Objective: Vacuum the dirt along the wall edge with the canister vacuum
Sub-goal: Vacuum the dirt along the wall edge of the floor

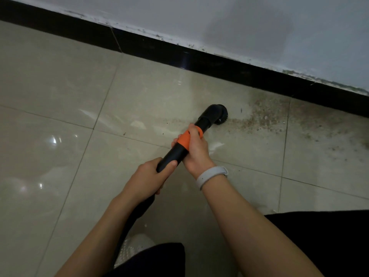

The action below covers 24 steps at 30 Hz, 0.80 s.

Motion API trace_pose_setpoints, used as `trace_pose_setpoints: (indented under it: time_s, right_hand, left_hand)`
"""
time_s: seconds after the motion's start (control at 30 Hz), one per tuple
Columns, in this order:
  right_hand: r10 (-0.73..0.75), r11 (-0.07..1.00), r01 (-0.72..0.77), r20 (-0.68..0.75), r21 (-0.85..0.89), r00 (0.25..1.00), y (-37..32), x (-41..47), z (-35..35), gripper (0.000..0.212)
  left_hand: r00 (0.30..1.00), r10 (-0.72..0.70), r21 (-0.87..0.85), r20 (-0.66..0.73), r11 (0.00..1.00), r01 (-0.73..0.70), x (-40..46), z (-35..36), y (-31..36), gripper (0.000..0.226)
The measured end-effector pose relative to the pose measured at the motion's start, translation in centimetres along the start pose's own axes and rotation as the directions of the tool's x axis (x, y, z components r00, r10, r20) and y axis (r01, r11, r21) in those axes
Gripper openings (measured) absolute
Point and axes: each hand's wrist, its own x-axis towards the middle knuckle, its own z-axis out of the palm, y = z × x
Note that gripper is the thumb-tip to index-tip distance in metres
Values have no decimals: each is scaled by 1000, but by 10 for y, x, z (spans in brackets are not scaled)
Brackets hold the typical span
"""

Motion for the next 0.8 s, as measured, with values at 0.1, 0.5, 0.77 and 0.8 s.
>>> trace_pose_setpoints:
  time_s: [0.1, 0.5, 0.77, 0.8]
  right_hand:
    - [-5, 999, 6, -33, 43, 999, -10, 0, -12, 19]
    - [-111, 980, 132, -139, 151, 984, -32, 3, -48, 18]
    - [-112, 993, 112, -3, 21, 994, -2, -3, -5, 20]
    - [-108, 994, 109, 29, -17, 994, 8, -4, 6, 20]
  left_hand:
    - [999, 24, 24, 34, 999, -25, 8, 9, 7, 40]
    - [988, 121, 242, 100, 960, -142, 19, 34, 39, 44]
    - [995, 43, 190, -89, 981, -25, -7, 3, 11, 49]
    - [990, 30, 181, -137, 984, -4, -14, -4, 2, 50]
